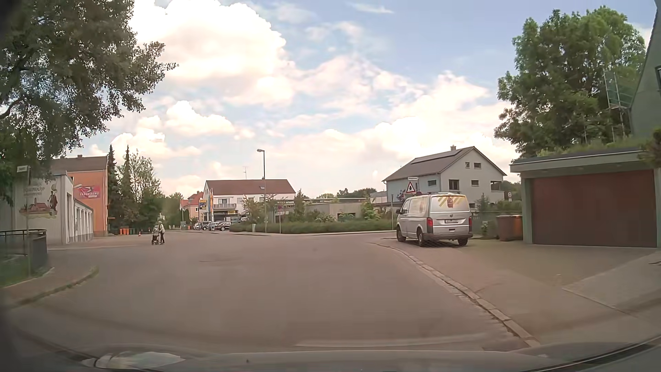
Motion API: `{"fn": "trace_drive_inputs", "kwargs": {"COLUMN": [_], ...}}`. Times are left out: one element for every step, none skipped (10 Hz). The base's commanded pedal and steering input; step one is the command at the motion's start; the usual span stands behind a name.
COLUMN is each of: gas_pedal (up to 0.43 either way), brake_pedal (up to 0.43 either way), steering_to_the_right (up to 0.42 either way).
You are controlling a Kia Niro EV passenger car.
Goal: Follow the waypoints while adhering to traffic rules and regulations
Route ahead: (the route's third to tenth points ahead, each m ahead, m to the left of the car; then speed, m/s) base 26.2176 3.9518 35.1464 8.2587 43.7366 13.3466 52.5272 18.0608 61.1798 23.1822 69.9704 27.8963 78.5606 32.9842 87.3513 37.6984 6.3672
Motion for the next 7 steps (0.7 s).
{"fn": "trace_drive_inputs", "kwargs": {"gas_pedal": [0.020, 0.020, 0.020, 0.020, 0.020, 0.020, 0.020], "brake_pedal": [0.024, 0.024, 0.024, 0.018, 0.024, 0.018, 0.024], "steering_to_the_right": [-0.014, -0.014, -0.015, -0.015, -0.015, -0.017, -0.019]}}
